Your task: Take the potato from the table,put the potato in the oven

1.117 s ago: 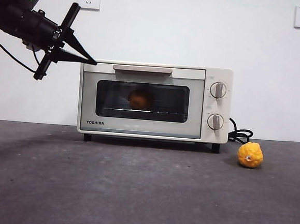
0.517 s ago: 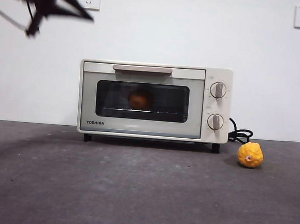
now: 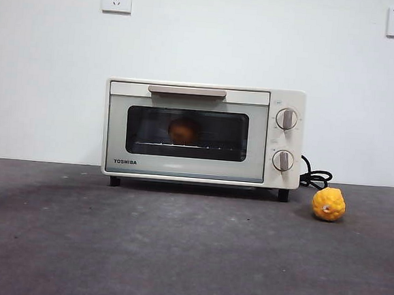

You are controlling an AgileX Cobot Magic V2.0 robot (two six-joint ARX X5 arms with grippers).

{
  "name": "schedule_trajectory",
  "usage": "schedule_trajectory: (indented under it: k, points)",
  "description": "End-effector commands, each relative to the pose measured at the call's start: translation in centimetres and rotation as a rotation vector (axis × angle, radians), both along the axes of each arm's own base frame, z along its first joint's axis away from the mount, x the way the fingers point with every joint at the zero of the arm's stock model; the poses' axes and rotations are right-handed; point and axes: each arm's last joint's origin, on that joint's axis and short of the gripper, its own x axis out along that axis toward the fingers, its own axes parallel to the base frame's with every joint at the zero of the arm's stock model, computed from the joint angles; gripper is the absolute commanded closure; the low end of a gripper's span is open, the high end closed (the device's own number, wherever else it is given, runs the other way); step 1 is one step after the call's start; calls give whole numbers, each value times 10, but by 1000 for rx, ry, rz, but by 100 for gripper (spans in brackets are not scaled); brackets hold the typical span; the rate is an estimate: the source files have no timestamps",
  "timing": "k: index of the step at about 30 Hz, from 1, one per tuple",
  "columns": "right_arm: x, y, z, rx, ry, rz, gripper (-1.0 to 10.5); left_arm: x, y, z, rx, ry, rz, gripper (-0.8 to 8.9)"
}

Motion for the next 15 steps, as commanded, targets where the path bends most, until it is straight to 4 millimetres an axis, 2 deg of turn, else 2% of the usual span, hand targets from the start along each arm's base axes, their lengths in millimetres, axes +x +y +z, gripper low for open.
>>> schedule_trajectory:
  k: [1,9,15]
  points:
    - [0,0,-2,-10,20,-4,942,-26,1,12,13,-71,-15,818]
    - [0,0,-2,-10,20,-4,942,-95,8,37,-33,-212,3,818]
    - [0,0,-2,-10,20,-4,942,-115,10,42,-38,-276,2,818]
